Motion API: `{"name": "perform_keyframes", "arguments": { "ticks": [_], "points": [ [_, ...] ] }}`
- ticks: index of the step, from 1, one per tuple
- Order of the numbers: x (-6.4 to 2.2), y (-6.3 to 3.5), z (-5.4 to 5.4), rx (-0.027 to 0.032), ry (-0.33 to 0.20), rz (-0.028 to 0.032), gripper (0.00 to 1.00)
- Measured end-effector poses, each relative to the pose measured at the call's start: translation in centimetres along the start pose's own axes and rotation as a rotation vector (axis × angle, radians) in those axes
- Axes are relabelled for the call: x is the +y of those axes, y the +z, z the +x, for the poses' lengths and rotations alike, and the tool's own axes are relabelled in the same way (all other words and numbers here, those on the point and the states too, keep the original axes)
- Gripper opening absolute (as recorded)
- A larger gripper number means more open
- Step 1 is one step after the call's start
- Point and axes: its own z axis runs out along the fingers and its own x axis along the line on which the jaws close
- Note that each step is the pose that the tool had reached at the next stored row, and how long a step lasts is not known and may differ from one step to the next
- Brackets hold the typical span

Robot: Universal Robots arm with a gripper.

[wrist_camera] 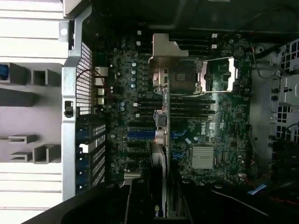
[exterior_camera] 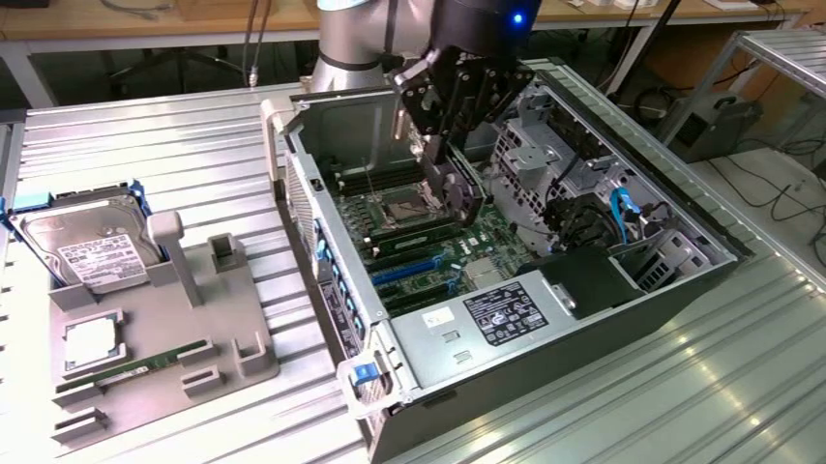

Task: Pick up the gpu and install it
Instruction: 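Pick up the gpu and move the gpu toward the slot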

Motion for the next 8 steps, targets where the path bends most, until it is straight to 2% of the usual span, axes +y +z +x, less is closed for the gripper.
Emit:
{"name": "perform_keyframes", "arguments": {
  "ticks": [1,8],
  "points": [
    [0.14,0.39,-0.9,0.0001,0.0,0.0022,0.26],
    [0.55,1.89,-4.5,0.0005,0.0,0.0088,0.26]
  ]
}}
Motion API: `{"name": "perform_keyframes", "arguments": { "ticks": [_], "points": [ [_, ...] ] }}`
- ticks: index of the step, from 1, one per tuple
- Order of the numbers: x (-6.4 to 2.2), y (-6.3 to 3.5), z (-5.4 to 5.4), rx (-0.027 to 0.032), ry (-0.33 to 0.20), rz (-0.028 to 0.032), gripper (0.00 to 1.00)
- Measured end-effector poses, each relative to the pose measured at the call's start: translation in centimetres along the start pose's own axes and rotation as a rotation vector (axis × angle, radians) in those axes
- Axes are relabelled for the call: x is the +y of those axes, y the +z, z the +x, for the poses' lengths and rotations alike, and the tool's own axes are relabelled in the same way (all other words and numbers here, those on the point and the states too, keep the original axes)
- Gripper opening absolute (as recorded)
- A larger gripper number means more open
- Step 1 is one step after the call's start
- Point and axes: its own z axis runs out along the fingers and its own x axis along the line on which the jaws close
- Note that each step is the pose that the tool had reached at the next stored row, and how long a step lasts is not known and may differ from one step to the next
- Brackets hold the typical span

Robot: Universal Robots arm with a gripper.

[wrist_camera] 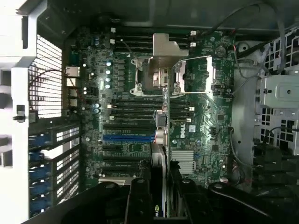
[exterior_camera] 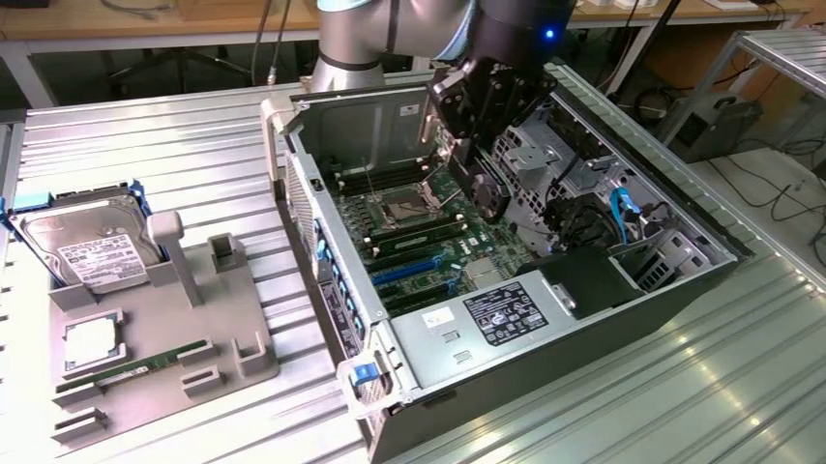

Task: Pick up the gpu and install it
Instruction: 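Pick up the gpu and move the gpu toward the slot, then insert the gpu into the slot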

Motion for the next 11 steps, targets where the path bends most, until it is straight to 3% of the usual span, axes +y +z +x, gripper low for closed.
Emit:
{"name": "perform_keyframes", "arguments": {
  "ticks": [2,11],
  "points": [
    [-0.01,0.28,-0.53,0.0004,0.0,-0.0001,0.26],
    [-0.01,0.28,-0.54,0.0005,0.0,0.0,0.26]
  ]
}}
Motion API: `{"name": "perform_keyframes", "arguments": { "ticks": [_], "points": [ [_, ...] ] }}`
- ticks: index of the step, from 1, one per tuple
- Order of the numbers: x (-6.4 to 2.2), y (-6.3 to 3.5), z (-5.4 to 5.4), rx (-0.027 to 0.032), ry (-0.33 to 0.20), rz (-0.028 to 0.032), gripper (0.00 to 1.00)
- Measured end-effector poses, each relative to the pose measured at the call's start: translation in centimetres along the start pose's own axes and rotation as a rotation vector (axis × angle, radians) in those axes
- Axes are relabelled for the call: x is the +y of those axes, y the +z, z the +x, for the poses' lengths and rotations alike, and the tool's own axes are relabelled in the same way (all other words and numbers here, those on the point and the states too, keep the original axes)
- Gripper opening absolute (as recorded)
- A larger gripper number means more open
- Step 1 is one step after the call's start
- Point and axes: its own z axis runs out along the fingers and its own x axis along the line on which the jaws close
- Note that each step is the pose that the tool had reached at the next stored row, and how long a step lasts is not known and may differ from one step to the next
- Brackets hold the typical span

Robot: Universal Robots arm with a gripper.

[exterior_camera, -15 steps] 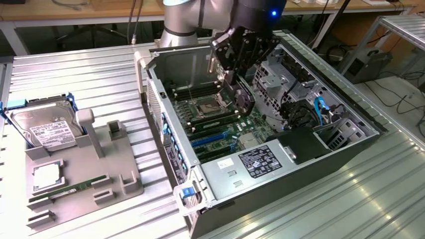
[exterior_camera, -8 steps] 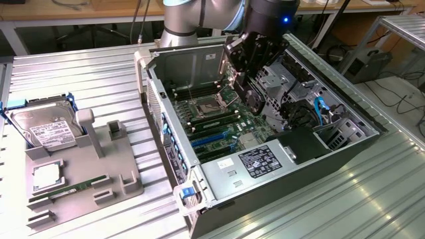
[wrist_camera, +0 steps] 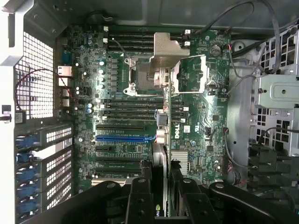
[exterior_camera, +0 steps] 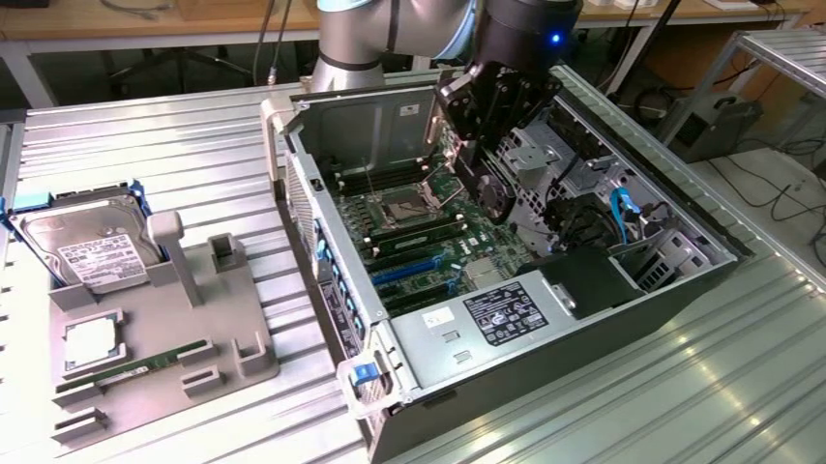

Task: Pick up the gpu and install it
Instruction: 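Insert the gpu into the slot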

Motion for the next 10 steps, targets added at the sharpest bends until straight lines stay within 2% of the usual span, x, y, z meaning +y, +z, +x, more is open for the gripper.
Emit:
{"name": "perform_keyframes", "arguments": {
  "ticks": [10],
  "points": [
    [0.0,0.0,0.0,0.0,0.0,0.0,0.26]
  ]
}}
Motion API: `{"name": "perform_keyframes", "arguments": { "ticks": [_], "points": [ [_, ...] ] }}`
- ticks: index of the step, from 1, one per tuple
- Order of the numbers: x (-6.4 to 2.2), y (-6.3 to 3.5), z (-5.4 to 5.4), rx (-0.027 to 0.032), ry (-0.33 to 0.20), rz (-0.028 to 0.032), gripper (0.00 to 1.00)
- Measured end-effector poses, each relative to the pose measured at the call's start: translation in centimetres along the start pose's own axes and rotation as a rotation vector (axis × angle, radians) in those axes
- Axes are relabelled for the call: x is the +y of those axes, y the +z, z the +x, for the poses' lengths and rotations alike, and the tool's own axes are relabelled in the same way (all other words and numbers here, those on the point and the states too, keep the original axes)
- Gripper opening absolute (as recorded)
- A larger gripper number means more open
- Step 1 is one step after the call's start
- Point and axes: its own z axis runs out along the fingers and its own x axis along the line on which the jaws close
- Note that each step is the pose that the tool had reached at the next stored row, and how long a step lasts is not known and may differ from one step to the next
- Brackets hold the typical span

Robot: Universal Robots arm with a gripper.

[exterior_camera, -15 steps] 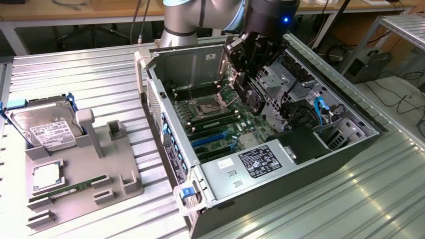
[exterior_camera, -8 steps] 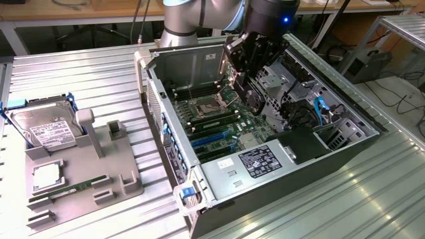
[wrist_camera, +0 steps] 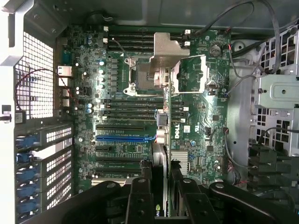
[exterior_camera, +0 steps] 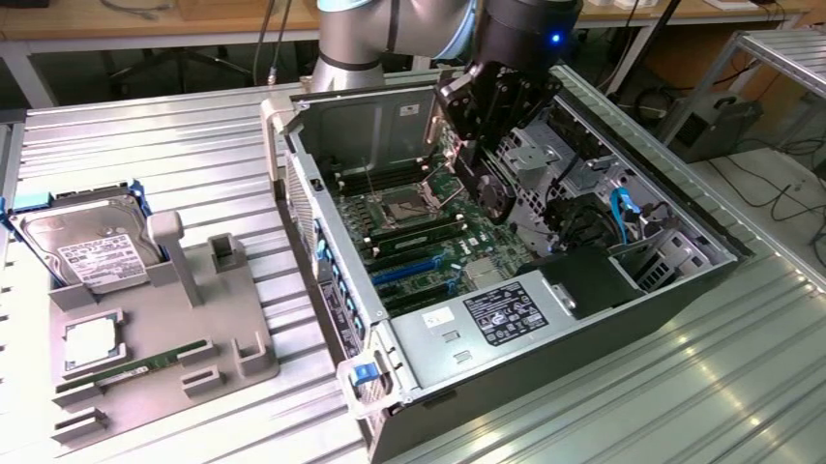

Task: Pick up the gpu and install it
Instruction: 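Insert the gpu into the slot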

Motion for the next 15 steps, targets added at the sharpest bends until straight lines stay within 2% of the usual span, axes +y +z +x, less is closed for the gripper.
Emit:
{"name": "perform_keyframes", "arguments": {
  "ticks": [3,6,15],
  "points": [
    [0.0,0.0,0.0,0.0014,-0.06,-0.0007,0.26],
    [0.0,0.04,0.0,0.004,-0.167,-0.0022,0.26],
    [0.0,0.19,0.0,0.0088,-0.361,-0.0048,0.26]
  ]
}}
